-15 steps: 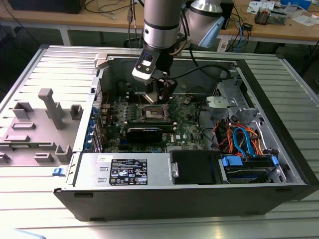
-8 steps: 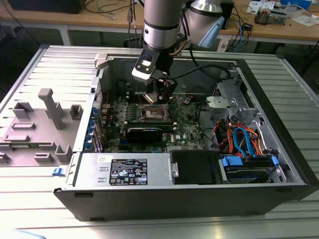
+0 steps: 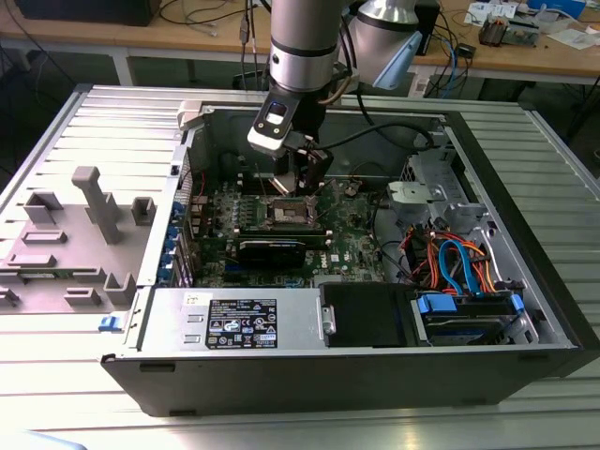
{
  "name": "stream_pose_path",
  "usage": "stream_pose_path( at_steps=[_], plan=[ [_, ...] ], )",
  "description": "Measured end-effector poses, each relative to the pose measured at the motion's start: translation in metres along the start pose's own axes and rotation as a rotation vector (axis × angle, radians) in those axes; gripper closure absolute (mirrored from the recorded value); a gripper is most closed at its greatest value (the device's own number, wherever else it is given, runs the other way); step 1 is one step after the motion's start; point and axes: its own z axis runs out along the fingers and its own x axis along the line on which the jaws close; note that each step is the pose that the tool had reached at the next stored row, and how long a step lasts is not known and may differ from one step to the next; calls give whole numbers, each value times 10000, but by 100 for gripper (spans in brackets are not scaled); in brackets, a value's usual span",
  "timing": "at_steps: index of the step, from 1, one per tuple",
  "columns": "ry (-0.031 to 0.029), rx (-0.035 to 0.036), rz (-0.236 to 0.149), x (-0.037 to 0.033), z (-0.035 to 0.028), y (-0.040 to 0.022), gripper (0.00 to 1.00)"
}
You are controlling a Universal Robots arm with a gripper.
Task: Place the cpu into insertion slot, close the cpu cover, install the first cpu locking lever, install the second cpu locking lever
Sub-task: 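Place the cpu into insertion slot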
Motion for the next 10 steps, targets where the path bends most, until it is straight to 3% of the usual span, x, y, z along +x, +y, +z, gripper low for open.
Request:
stream_pose_path(
  at_steps=[10],
  plan=[
    [3,-3,214,0,6,0,45]
  ],
)
